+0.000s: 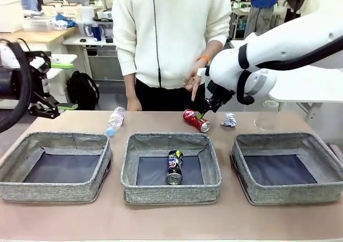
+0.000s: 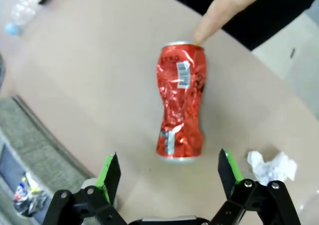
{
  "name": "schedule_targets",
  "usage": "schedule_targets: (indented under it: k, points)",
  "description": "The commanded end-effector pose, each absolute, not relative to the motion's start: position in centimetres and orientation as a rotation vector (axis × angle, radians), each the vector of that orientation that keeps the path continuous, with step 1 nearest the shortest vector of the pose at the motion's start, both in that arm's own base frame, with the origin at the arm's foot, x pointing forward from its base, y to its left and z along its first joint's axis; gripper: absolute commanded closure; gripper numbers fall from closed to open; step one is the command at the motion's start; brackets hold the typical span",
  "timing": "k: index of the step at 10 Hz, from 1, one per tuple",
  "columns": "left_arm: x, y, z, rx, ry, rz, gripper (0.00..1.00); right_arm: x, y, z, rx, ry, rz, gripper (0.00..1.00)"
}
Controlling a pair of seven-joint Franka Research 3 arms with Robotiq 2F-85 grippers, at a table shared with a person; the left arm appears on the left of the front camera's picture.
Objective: Sort the waste into the appropriate baskets.
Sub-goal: Pick up the waste item pointed out by the person.
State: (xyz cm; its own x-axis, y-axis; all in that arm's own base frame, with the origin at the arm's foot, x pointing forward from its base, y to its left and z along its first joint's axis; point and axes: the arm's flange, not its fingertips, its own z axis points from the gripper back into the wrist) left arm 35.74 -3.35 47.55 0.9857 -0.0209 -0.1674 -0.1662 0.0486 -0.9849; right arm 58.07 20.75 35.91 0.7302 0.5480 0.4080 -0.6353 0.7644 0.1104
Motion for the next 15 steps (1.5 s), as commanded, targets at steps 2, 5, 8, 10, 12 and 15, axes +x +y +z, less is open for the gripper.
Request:
schedule_targets:
  k: [2, 5, 8, 10, 12, 15]
  points:
    - [35.6, -3.5, 47.9, -1.542, 0.147, 0.112, 0.00, 59.5, 22.6, 34.8, 0.231, -0.389, 0.686, 0.00]
    - [35.6, -3.5, 47.9, -1.542, 0.147, 0.112, 0.00, 60.8, 23.1, 32.1, 0.260, -0.364, 0.702, 0.00]
    - [35.6, -3.5, 47.9, -1.542, 0.147, 0.112, 0.00, 61.7, 23.6, 30.4, 0.261, -0.425, 0.739, 0.00]
    - [35.6, -3.5, 47.9, -1.542, 0.147, 0.112, 0.00, 61.9, 23.9, 29.9, 0.238, -0.428, 0.725, 0.00]
    - [35.6, -3.5, 47.9, -1.542, 0.147, 0.112, 0.00, 61.8, 23.9, 30.0, 0.231, -0.438, 0.734, 0.00]
    - [35.6, -3.5, 47.9, -1.542, 0.147, 0.112, 0.00, 61.6, 23.9, 30.1, 0.221, -0.439, 0.762, 0.59]
